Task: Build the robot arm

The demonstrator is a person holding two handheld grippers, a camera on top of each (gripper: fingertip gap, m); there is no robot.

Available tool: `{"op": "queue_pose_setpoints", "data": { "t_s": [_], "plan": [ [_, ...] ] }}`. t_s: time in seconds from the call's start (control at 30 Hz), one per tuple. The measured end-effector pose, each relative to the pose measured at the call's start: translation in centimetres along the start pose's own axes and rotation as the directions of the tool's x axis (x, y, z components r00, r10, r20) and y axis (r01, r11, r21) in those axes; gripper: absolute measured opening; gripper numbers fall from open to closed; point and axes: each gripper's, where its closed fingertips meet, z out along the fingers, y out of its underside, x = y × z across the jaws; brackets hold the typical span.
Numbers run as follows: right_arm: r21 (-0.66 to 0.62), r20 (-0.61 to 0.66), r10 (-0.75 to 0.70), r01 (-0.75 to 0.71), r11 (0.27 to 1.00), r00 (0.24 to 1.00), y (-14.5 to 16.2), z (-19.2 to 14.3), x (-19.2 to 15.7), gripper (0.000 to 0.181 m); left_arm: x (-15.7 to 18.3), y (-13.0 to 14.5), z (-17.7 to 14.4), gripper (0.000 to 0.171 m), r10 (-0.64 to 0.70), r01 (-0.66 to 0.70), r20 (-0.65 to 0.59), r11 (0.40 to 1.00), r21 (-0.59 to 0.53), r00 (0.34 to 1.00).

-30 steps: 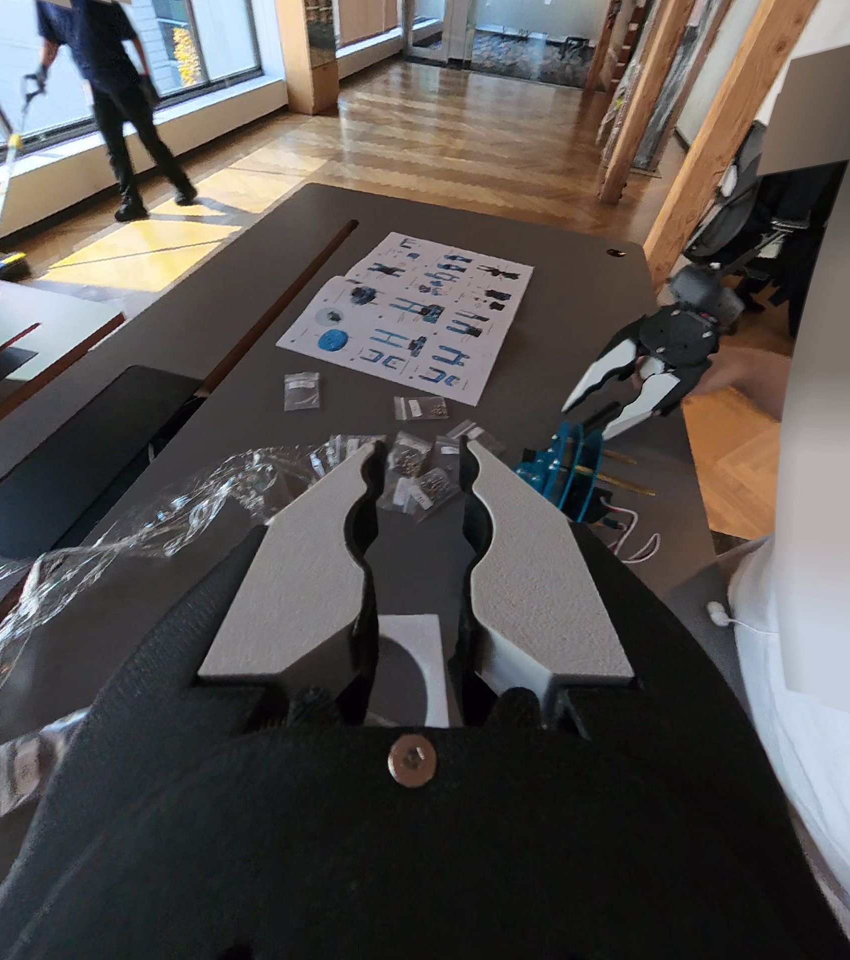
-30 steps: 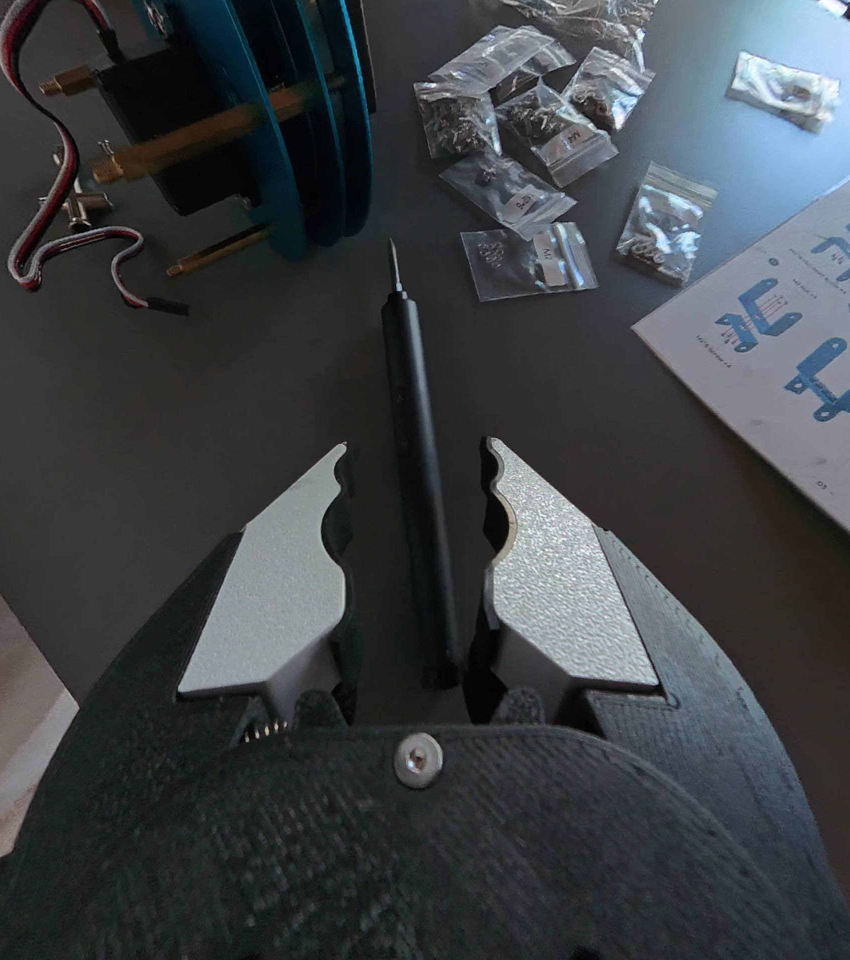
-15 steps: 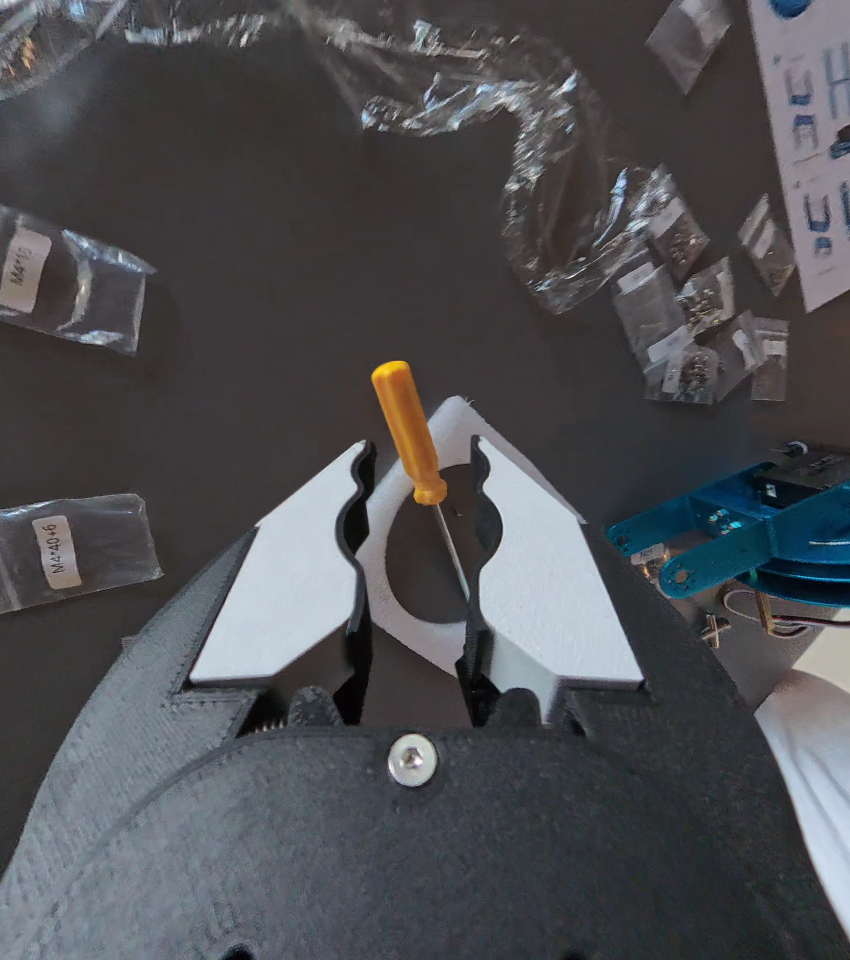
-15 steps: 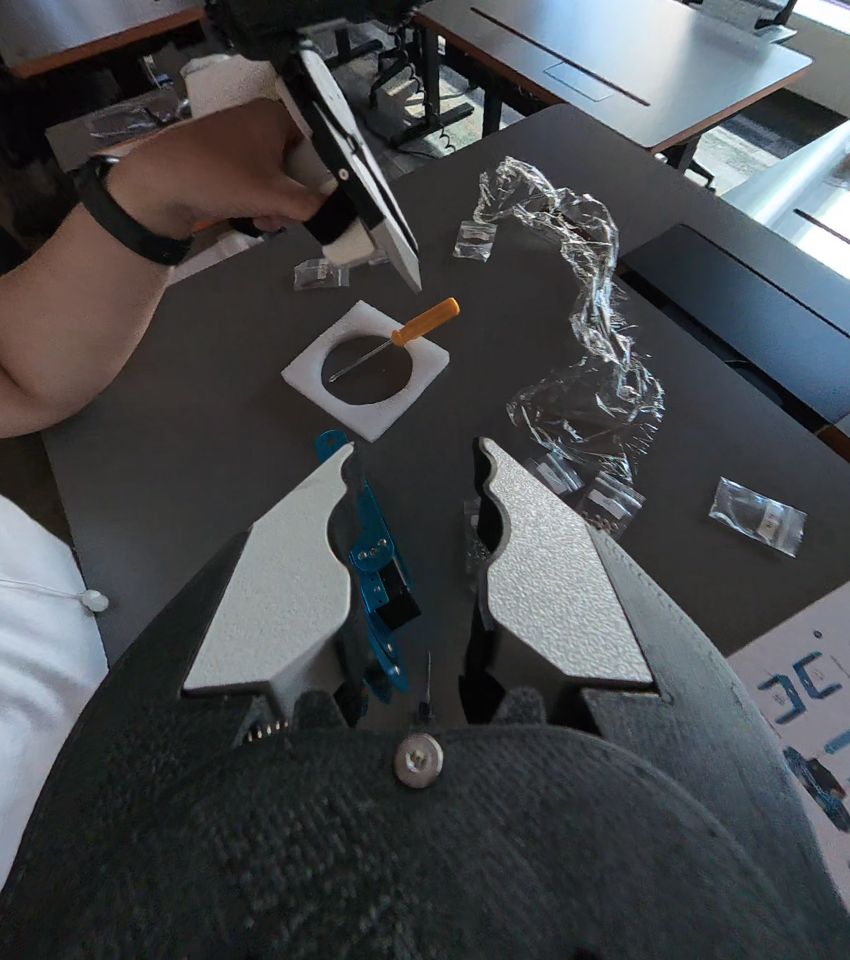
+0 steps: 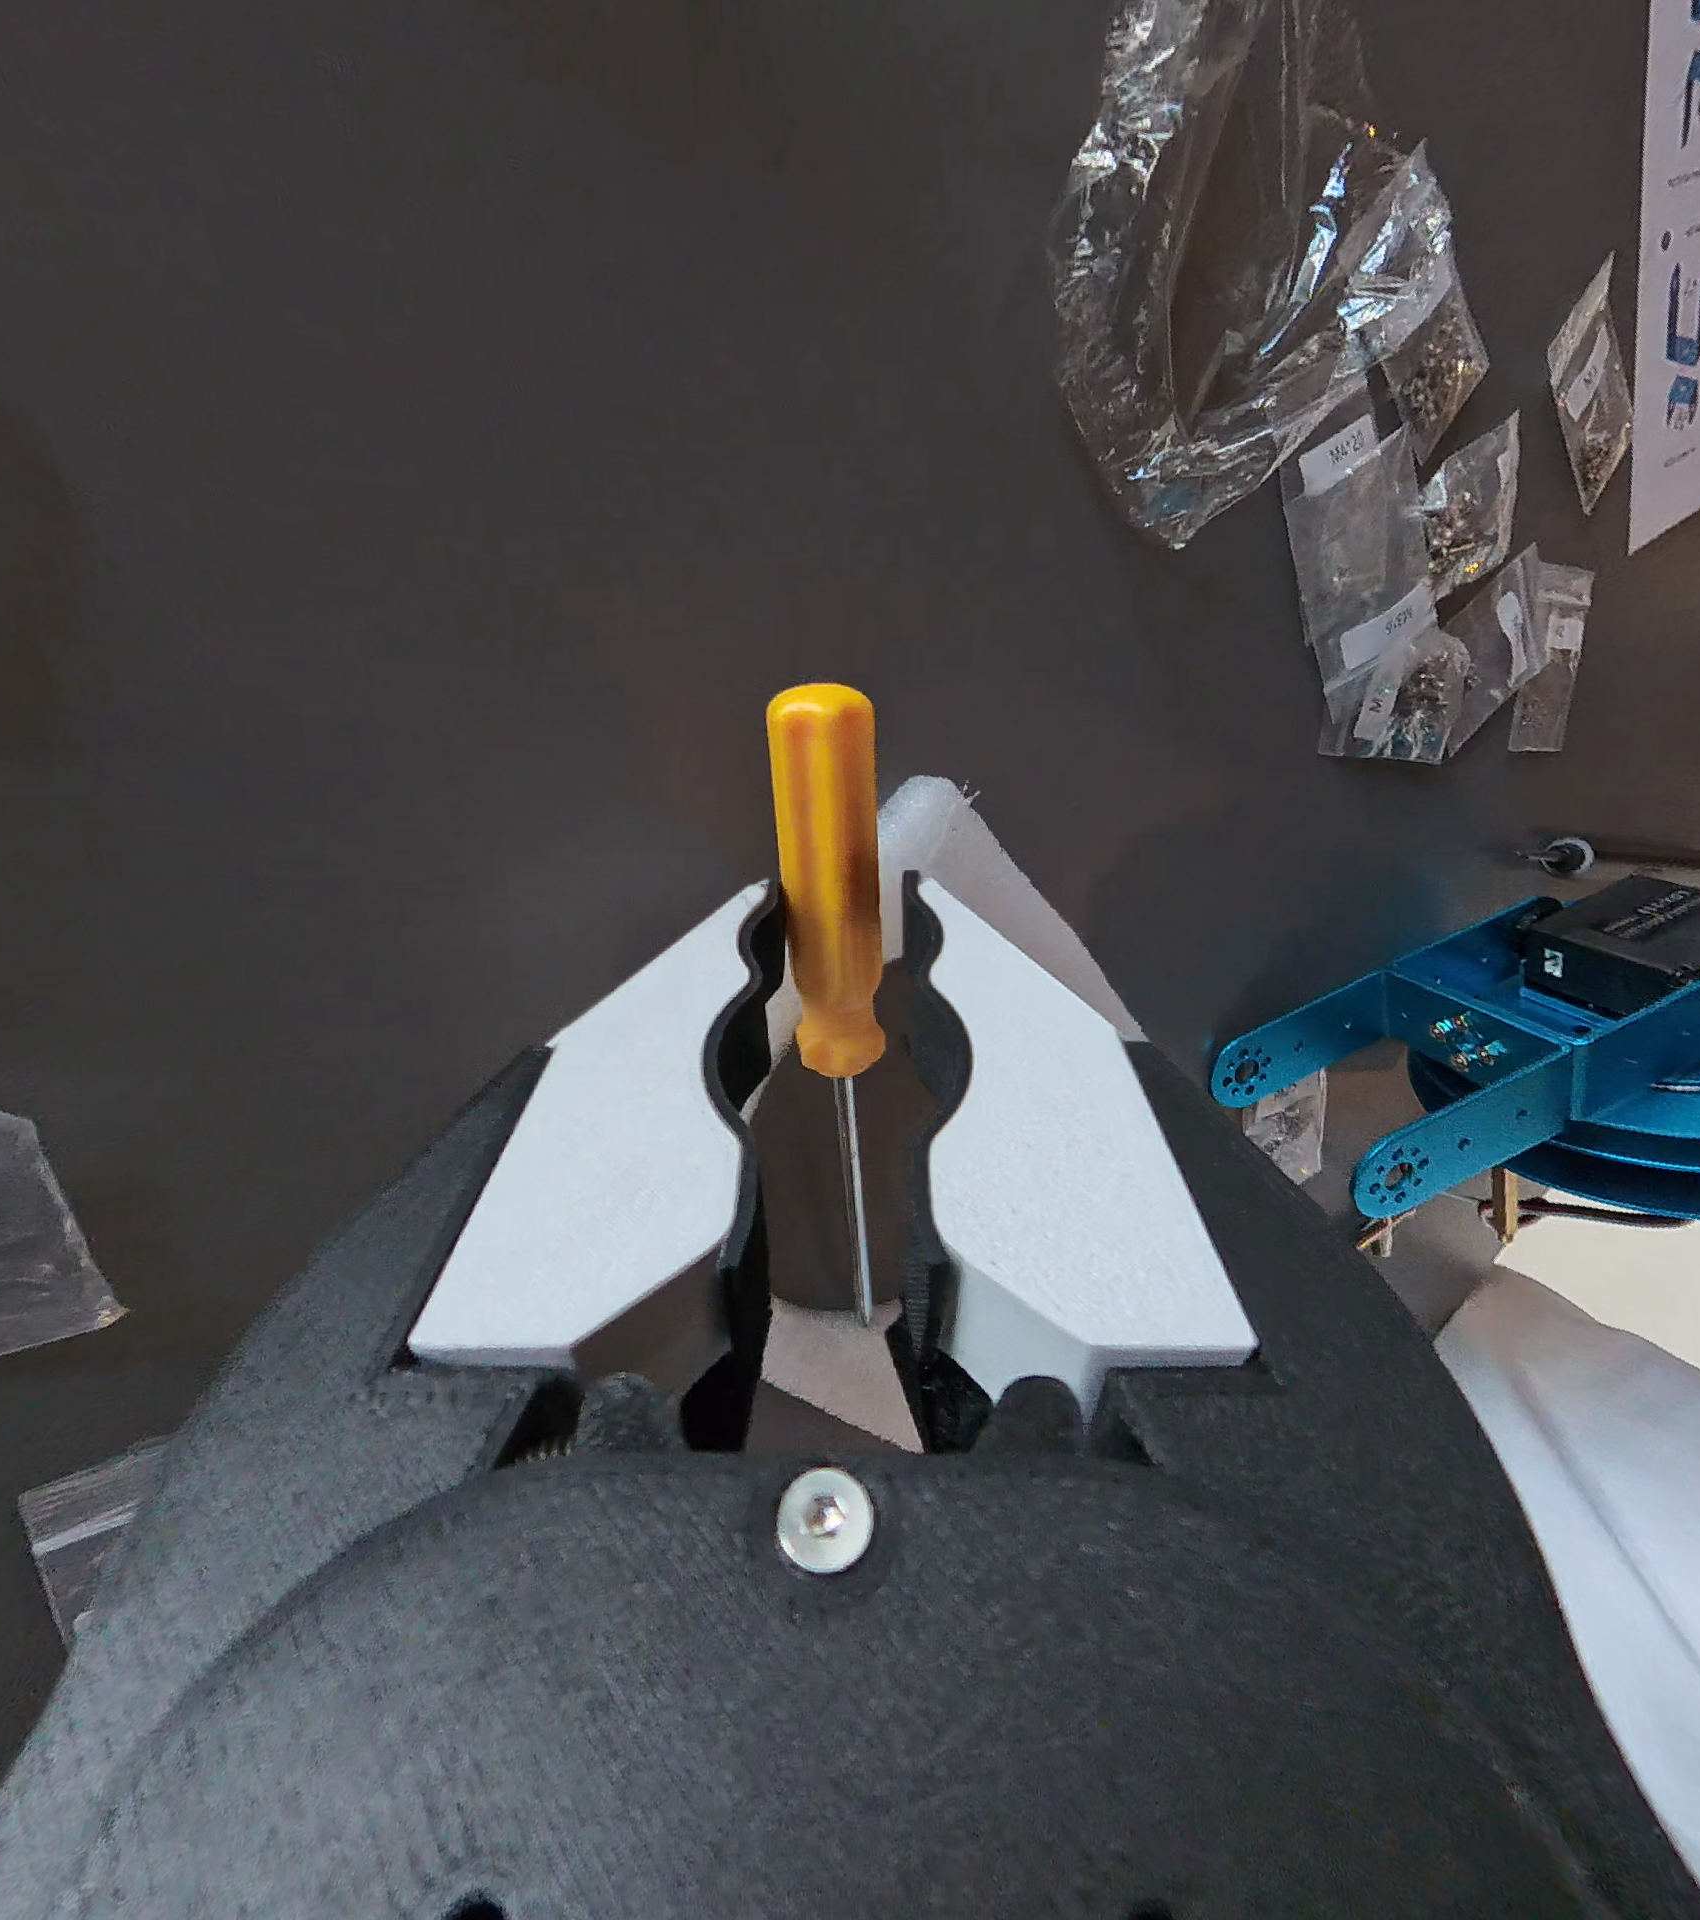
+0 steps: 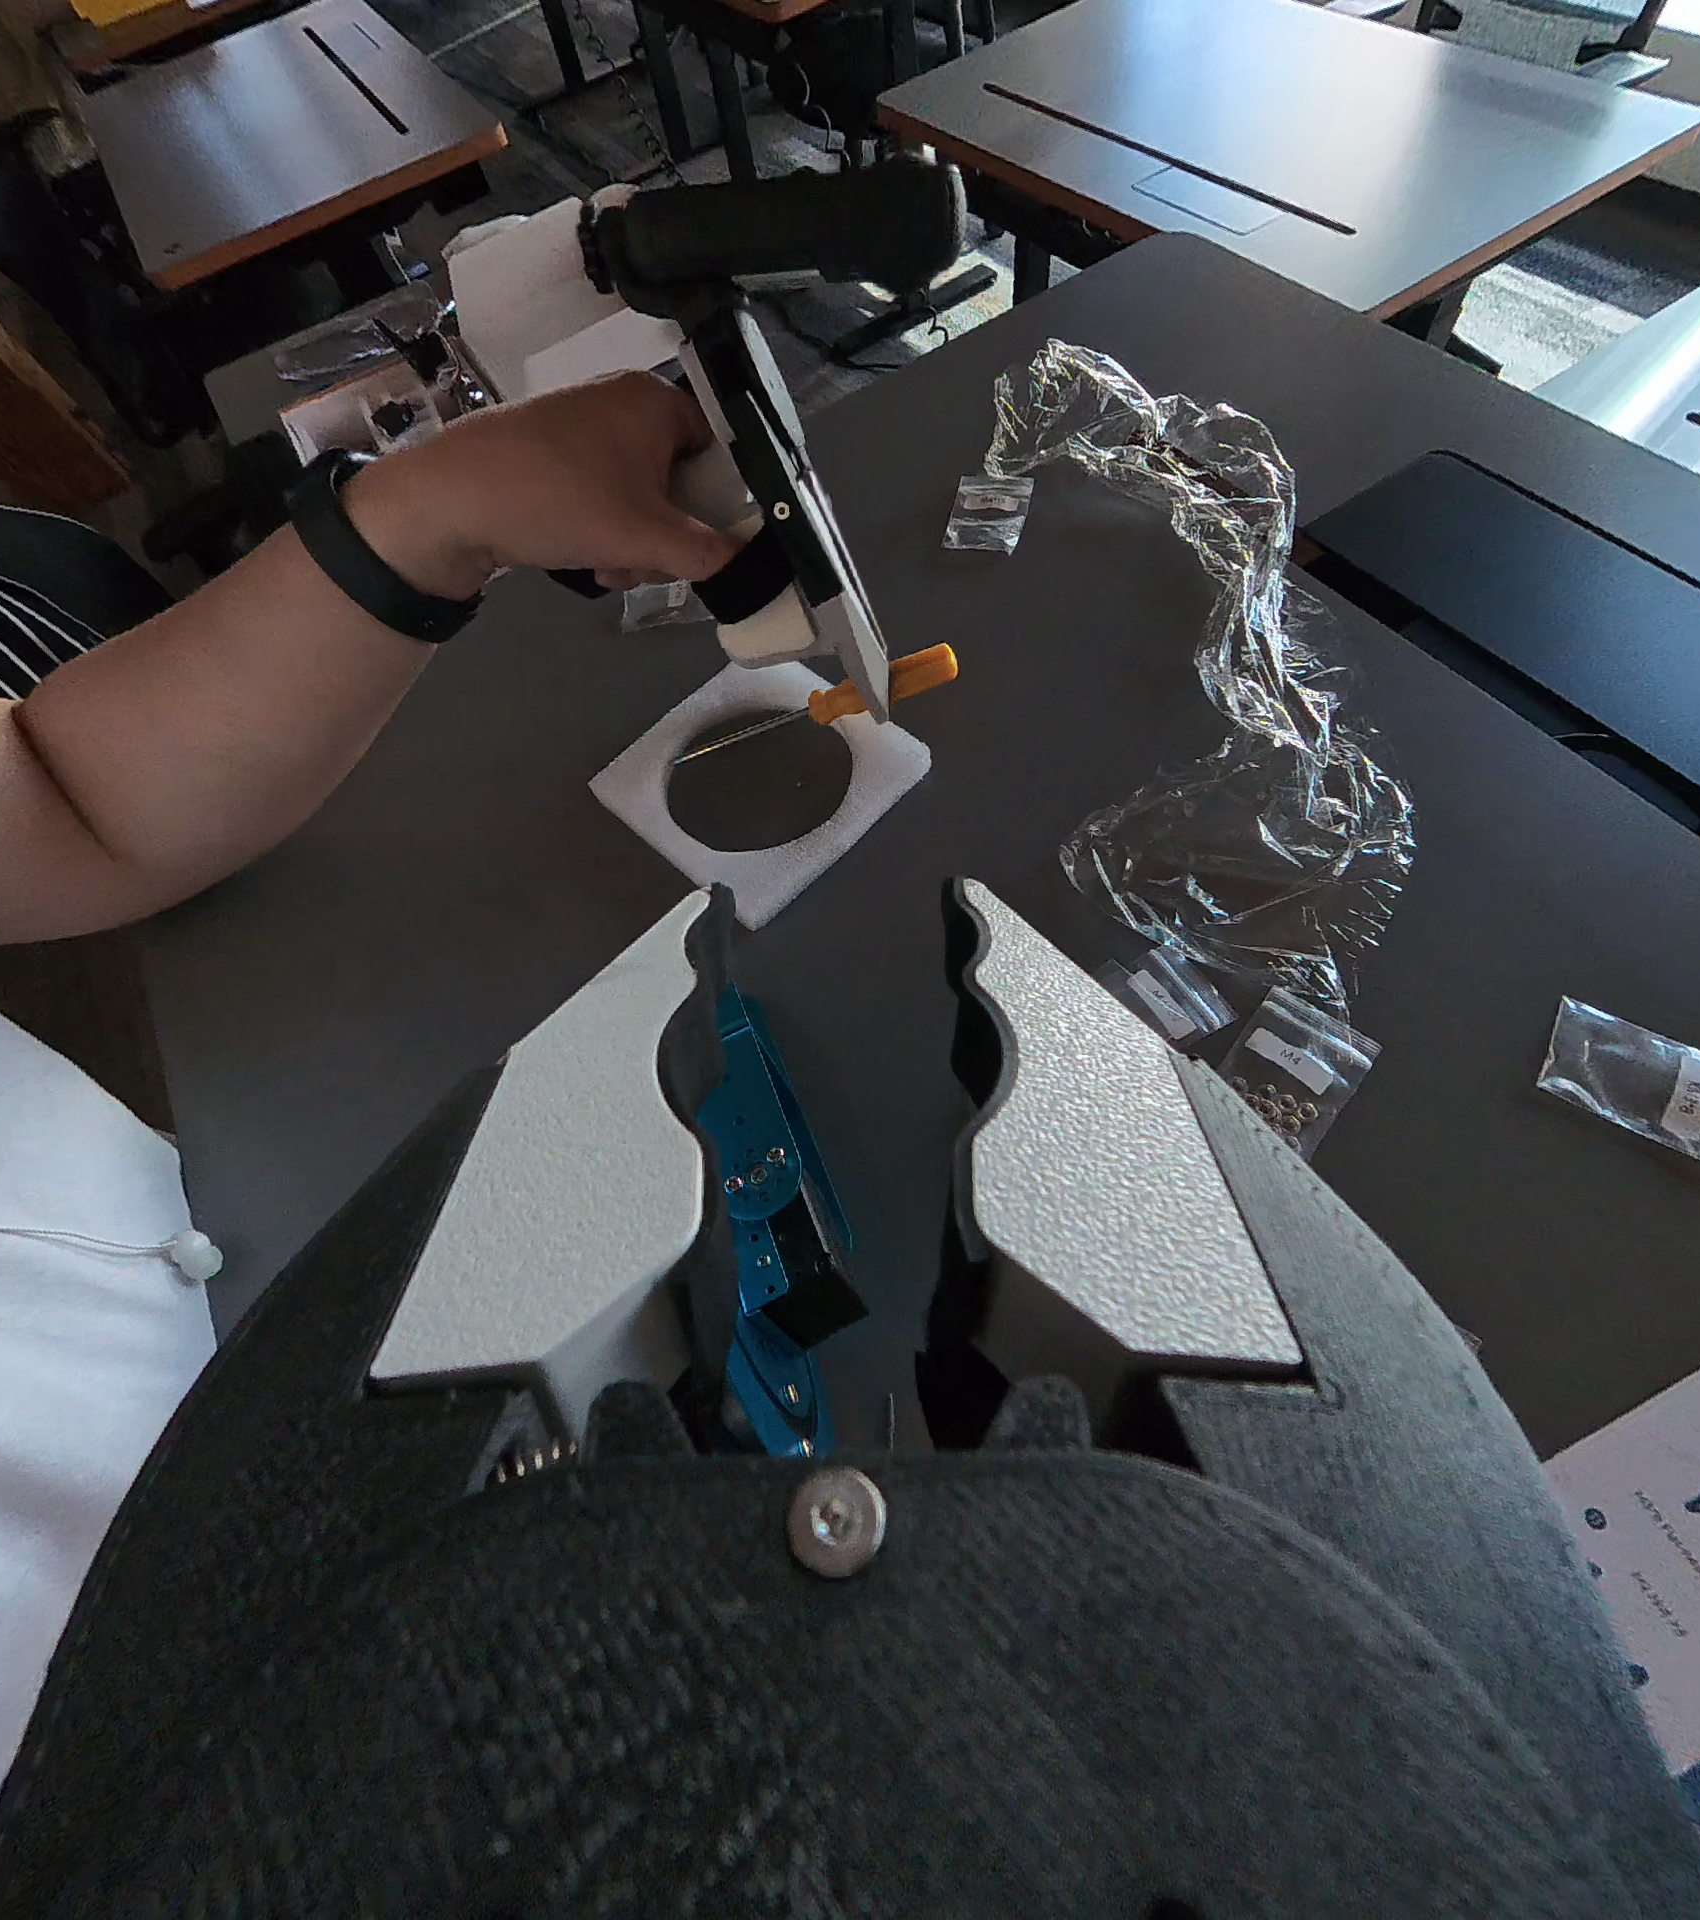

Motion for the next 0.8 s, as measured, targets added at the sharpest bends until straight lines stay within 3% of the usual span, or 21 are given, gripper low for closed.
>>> {"op": "queue_pose_setpoints", "data": {
  "t_s": [0.13,0.33,0.43,0.53,0.6,0.7,0.77,0.8],
  "plan": [
    [0.008,0.005,0.005,-0.005,1.0,1.0,0.1,0.2,-0.1,0.039,0.1,-0.4,-0.2,0.017,0.052,-0.052,0.032,0.999,0.016,0.998],
    [0.111,0.044,-0.017,0.012,0.994,0.999,-2.2,1.3,-0.7,0.037,3.7,-2.9,-4.9,0.017,0.179,-0.184,0.041,0.961,0.206,0.983],
    [0.233,0.105,-0.005,-0.02,0.972,0.994,-5.3,2.4,-1.1,0.036,7.9,-3.9,-8.0,0.016,0.321,-0.322,0.06,0.887,0.331,0.945],
    [0.325,0.218,0.03,-0.102,0.94,0.976,-8.6,3.6,-1.5,0.042,13.1,-3.8,-10.6,0.016,0.503,-0.488,0.088,0.762,0.426,0.86],
    [0.34,0.307,0.058,-0.166,0.926,0.95,-10.0,4.2,-1.9,0.049,15.9,-3.2,-11.7,0.016,0.584,-0.563,0.116,0.683,0.465,0.804],
    [0.322,0.409,0.088,-0.234,0.917,0.908,-10.7,5.1,-2.7,0.058,19.2,-2.1,-12.7,0.016,0.655,-0.598,0.083,0.62,0.508,0.751],
    [0.331,0.494,0.068,-0.259,0.907,0.867,-11.0,4.8,-3.9,0.042,20.4,-1.5,-13.0,0.016,0.681,-0.606,0.065,0.599,0.523,0.73],
    [0.33,0.567,0.041,-0.272,0.904,0.823,-11.1,4.1,-5.1,0.021,20.6,-1.3,-13.0,0.016,0.694,-0.62,0.072,0.587,0.52,0.717]
  ]
}}
